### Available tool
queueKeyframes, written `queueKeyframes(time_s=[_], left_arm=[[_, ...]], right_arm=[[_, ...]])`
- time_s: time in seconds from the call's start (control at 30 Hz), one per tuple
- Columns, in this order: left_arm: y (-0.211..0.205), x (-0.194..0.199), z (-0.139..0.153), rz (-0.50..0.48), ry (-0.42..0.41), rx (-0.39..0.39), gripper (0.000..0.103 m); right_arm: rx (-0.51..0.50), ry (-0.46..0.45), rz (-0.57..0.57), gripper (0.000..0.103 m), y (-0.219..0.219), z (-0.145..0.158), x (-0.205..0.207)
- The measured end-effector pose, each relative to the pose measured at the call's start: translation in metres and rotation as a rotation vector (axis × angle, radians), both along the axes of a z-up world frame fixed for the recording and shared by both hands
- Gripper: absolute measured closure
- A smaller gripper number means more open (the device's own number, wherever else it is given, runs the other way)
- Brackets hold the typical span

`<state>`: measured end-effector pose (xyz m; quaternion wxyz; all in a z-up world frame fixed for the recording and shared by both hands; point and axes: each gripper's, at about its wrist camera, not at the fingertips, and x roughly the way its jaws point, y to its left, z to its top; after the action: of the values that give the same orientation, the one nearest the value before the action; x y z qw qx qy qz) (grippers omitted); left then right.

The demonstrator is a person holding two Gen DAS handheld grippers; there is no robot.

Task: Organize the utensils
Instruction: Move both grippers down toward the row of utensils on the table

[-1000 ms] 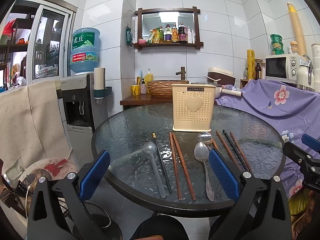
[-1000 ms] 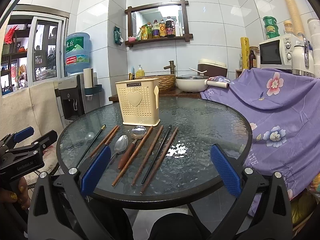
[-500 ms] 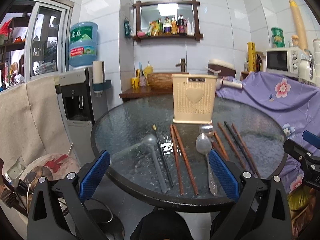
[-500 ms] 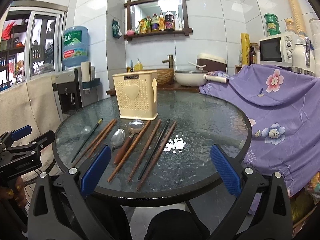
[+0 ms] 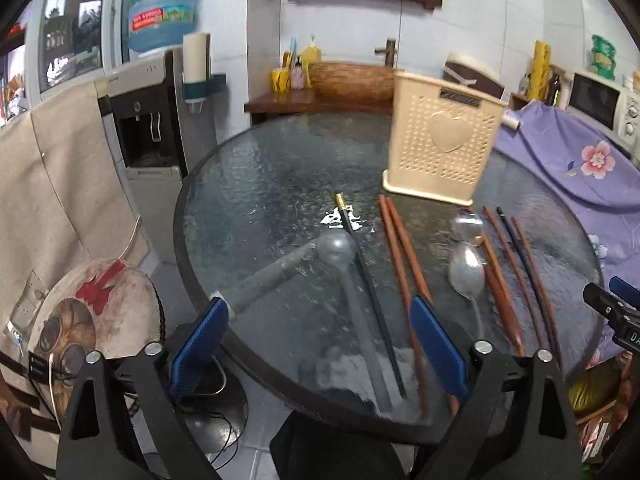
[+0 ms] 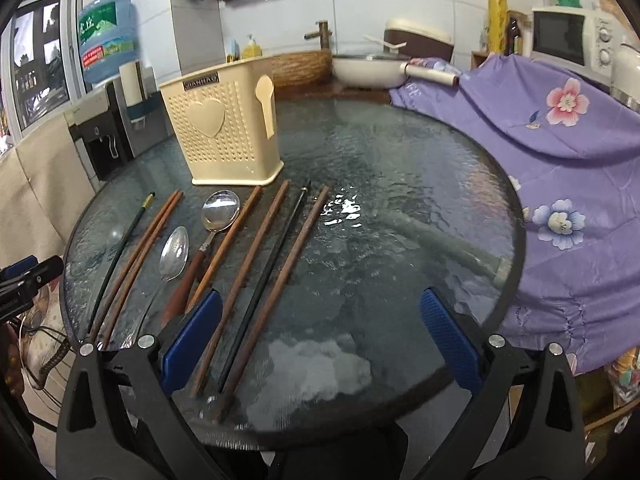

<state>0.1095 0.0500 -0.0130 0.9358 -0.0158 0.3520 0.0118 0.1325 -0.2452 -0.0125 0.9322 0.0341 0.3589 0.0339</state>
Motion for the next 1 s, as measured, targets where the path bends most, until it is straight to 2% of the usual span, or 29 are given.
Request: queueKeyframes(time_s=[0.07, 0.23, 0.43, 0.6, 1.0], left_arm=[[0.001, 0.013, -0.001, 0.000, 0.029, 0.012, 0.018], [-0.003, 0.032, -0.009, -0.009, 0.071, 0.044, 0.019], [-0.006, 0.044, -0.018, -0.028, 0.106, 0.046, 0.028], [-0.002, 0.051, -0.018, -0.021, 0.122, 0.039, 0.034], [-0.008, 0.068, -0.030, -0.042, 0.178, 0.073, 0.045]], right_arm=[[-0.001, 0.037, 0.012, 0.021, 0.002, -0.001, 0.017], [0.005, 0.140, 0.014, 0.043, 0.006, -0.009, 0.060], [-0.017, 0.214, -0.006, 0.061, 0.015, -0.021, 0.089], [-0.041, 0.245, -0.006, 0.072, 0.023, -0.028, 0.105], [-0.083, 0.241, 0.017, 0.080, 0.026, -0.029, 0.121]])
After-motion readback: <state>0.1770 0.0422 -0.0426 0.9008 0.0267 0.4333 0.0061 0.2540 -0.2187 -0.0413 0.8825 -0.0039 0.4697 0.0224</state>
